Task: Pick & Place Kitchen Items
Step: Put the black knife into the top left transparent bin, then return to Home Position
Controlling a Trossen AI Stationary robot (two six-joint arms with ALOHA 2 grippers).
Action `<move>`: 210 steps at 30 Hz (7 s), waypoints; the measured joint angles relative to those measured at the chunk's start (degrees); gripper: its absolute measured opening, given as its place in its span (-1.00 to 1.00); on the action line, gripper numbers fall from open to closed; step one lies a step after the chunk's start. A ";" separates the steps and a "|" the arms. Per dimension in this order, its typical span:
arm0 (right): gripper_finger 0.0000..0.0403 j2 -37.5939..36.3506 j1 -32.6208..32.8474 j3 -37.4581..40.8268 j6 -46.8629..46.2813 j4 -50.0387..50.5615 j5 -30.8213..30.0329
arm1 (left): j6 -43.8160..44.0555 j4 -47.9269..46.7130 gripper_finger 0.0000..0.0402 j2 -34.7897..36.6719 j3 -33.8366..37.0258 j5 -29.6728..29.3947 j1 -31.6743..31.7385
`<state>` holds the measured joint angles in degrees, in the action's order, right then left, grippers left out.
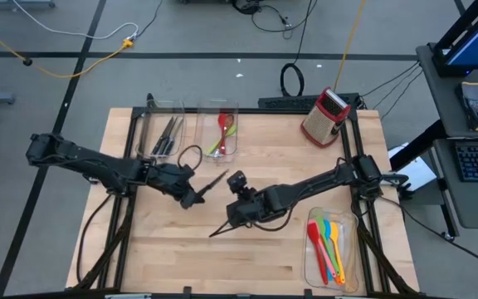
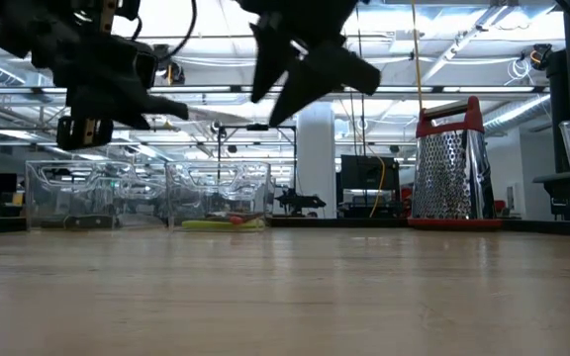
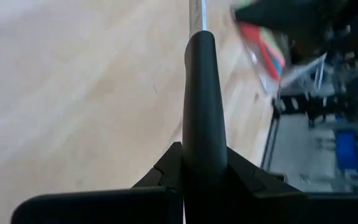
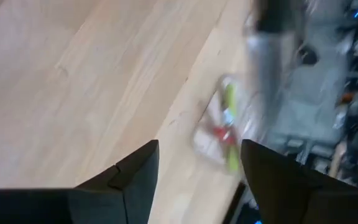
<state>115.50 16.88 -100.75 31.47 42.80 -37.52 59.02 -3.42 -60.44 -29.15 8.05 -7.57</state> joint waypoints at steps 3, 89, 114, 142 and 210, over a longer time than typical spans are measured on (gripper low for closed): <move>0.05 -1.05 0.00 0.06 -6.07 5.43 0.09 | 0.15 -2.27 -0.73 4.25 0.00 -4.60 0.02; -1.00 -56.03 -10.40 33.53 -27.83 -21.39 21.27 | -37.90 -33.00 -0.28 -13.47 -11.45 -1.61 68.48; -1.00 -56.03 -10.43 33.51 -31.18 -21.55 21.22 | -36.76 -32.86 -0.47 29.23 -14.64 12.92 59.77; -0.98 -56.03 -10.43 34.31 -41.02 -23.53 21.14 | -32.76 -26.31 -0.94 47.34 -14.56 13.95 47.25; -0.98 -105.46 -13.42 69.40 -45.50 -21.45 21.12 | -42.77 -18.54 -0.96 60.07 9.27 -11.01 11.39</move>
<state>10.04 3.46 -31.35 -14.03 21.35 -16.39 16.25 -21.95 -0.36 -19.87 -2.96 3.81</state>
